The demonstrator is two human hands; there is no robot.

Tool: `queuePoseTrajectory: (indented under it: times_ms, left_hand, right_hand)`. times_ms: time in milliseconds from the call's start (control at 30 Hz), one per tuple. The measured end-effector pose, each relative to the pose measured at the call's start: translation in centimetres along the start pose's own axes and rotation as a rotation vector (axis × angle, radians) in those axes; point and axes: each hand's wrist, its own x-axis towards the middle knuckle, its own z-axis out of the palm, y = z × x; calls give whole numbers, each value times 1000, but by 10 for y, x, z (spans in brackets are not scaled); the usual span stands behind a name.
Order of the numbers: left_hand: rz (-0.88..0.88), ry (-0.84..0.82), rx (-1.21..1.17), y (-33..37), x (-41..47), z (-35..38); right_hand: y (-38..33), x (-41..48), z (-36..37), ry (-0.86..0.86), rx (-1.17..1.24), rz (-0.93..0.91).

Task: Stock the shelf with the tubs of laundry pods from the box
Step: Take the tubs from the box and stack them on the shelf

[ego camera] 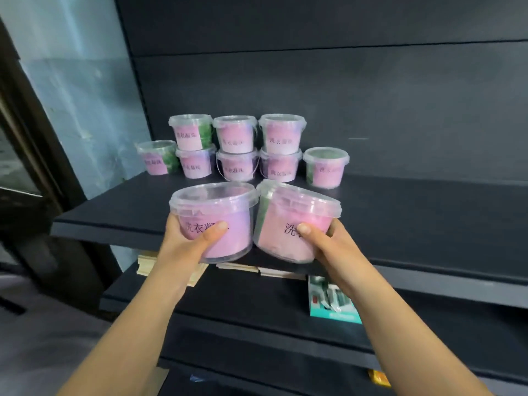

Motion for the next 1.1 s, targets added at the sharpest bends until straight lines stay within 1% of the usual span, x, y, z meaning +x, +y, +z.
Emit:
queuePoseTrajectory:
  times_ms: [100,233,433,500,633,767,833,933,1000,1100]
  left_hand:
    - [-5,41,40,-4,41,-13]
    - [35,85,38,-7,82,-34]
    - [59,86,22,-6,146,-94]
    - [51,64,16,-5,171,-116]
    - [84,34,31,-3,219,-153]
    - [135,89,33,3,269,-179]
    - [155,86,47,1,298,-190]
    - [151,128,131,-7,337,-191]
    - [116,147,173,-14,363,-188]
    - [73,115,182,-22,396,-180]
  right_hand:
    - [-3,48,13,-44,5,-23]
    - [-3,98,38,-75,23,-55]
    - [-2,155,103,-86,0,-140]
    - [-1,171,128,-55,-9,-170]
    - [4,201,172,28,13,-168]
    - [7,218,196,89,2,-195]
    - [13,221,202,137,-16,-187]
    - [22,225,205,188,-18,-154]
    - [26,227,207,228,-29,-133]
    - [30,227,207,252,-39,-118]
